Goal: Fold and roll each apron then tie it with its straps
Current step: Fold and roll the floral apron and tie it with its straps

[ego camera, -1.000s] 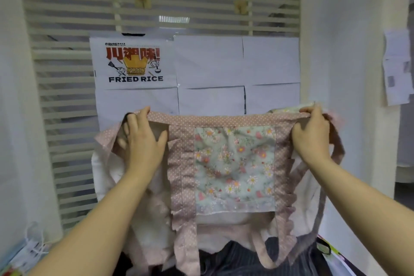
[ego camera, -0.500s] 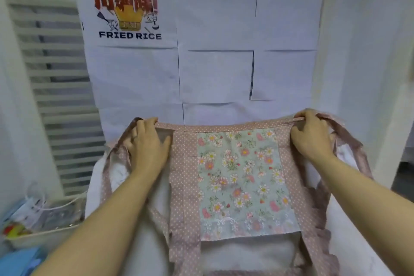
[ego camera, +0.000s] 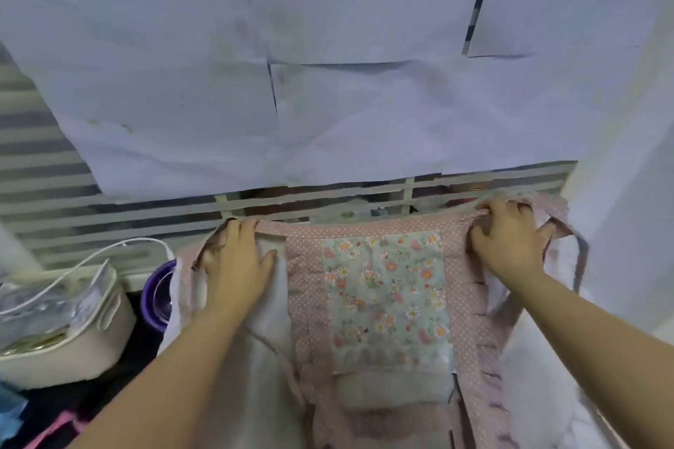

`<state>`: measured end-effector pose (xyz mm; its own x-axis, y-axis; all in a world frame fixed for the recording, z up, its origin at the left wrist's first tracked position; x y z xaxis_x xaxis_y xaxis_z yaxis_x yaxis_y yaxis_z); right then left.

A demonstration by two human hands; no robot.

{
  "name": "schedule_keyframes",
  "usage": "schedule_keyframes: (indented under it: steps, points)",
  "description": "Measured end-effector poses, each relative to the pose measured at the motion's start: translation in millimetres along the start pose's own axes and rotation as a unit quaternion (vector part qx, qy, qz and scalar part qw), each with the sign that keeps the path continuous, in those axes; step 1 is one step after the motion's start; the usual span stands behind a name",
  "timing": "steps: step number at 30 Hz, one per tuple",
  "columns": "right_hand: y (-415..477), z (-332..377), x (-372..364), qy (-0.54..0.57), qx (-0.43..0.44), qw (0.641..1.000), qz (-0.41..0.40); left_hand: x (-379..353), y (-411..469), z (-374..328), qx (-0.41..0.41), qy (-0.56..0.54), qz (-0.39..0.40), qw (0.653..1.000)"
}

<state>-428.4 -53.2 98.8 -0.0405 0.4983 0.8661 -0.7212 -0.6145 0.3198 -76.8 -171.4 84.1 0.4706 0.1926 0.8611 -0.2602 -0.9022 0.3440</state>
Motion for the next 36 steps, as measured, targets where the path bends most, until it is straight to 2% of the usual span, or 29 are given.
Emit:
schedule_keyframes:
  steps: [2,6,8,12,14,18,20,22,24,26,28,30,33,36]
  points:
    - [35.5,8.2,-18.7,0.017,0.029,0.999,0.022,-15.9,32.0,5.5,-0.006,-0.002,0.020,1.000]
    - [52.3,10.0,-82.8,0.076,0.065,0.970,0.222,-63.8,47.9,17.2,-0.006,-0.028,0.116,0.993]
    - [36.0,4.1,-104.0,0.102,0.064,0.957,0.263,-80.7,33.9,13.5,-0.014,-0.057,0.106,0.993]
    - [-4.0,-14.5,-116.7,0.186,0.100,0.959,0.189,-93.8,-12.0,1.5,-0.062,-0.095,0.004,0.994]
    - [-23.9,-26.1,-116.8,0.202,0.121,0.962,0.140,-96.6,-39.7,-1.1,-0.058,-0.112,-0.029,0.992]
    - [-72.3,-46.9,-110.8,0.230,0.072,0.963,0.122,-106.2,-95.5,-9.0,0.077,-0.183,-0.025,0.980]
    - [-99.5,-60.2,-104.2,0.249,0.004,0.961,0.120,-108.5,-116.4,-14.2,0.180,-0.250,-0.010,0.951]
    - [-127.2,-73.8,-99.9,0.279,-0.095,0.945,0.139,-113.2,-132.9,-21.8,0.267,-0.309,0.065,0.910]
    - [-157.1,-80.9,-96.9,0.294,-0.143,0.924,0.200,-118.4,-151.0,-32.9,0.272,-0.325,0.161,0.891]
    - [-177.9,-82.3,-95.9,0.268,-0.129,0.913,0.278,-120.3,-164.0,-40.5,0.233,-0.324,0.208,0.893]
    - [-184.0,-80.6,-90.5,0.248,-0.109,0.902,0.337,-116.4,-167.6,-40.5,0.225,-0.352,0.197,0.887]
    - [-178.5,-75.5,-73.9,0.249,-0.100,0.907,0.325,-102.5,-168.9,-38.4,0.236,-0.382,0.175,0.876]
    - [-163.1,-67.3,-39.0,0.250,-0.103,0.929,0.253,-76.8,-170.2,-36.8,0.229,-0.412,0.150,0.869]
    - [-158.5,-56.2,-5.4,0.207,-0.069,0.938,0.269,-55.5,-175.8,-42.5,0.244,-0.440,0.171,0.847]
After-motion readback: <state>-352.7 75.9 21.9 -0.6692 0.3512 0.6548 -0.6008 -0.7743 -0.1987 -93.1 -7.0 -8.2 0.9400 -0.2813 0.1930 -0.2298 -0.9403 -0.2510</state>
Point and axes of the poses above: each hand's wrist, its own y-axis towards the middle knuckle, its own x-axis out of the back of the hand, z = x × y, the point moved 3 cm from there along y, towards the middle knuckle, and after that the axes turned 7 degrees about -x, right-handed, at the moved point
